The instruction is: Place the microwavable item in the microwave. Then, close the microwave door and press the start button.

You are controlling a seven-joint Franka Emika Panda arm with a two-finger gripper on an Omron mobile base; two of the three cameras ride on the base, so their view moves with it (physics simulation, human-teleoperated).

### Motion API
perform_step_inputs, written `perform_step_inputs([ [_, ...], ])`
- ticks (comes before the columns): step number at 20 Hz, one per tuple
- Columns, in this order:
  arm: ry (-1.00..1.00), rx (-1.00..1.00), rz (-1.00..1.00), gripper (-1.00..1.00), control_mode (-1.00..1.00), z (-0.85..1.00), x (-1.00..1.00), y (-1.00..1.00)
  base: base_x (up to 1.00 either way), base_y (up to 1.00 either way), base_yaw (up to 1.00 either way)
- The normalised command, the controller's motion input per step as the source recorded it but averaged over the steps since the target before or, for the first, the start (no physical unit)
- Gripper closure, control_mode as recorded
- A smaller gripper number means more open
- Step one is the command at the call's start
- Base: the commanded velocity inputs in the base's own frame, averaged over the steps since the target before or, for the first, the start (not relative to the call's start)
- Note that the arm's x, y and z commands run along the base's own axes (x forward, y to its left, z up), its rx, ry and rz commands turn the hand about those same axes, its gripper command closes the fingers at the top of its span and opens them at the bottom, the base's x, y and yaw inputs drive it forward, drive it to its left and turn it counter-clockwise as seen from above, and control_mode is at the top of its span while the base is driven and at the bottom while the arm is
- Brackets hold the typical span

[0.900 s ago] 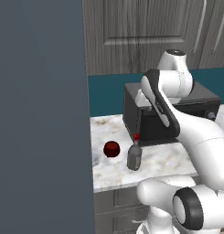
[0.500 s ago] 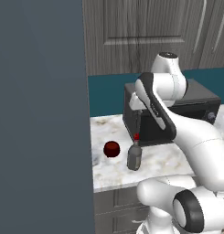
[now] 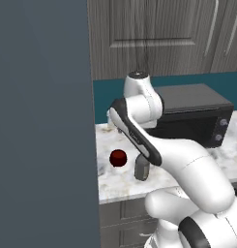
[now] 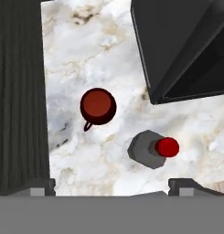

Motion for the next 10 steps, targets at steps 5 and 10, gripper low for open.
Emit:
perform_step_inputs([
  [5,0.07,0.00,-0.27,-1.00,-1.00,-0.32,0.01,0.54,0.00,0.00,0.00],
  [10,0.09,0.03,-0.15,-1.00,-1.00,-0.42,0.03,0.07,0.00,0.00,0.00],
])
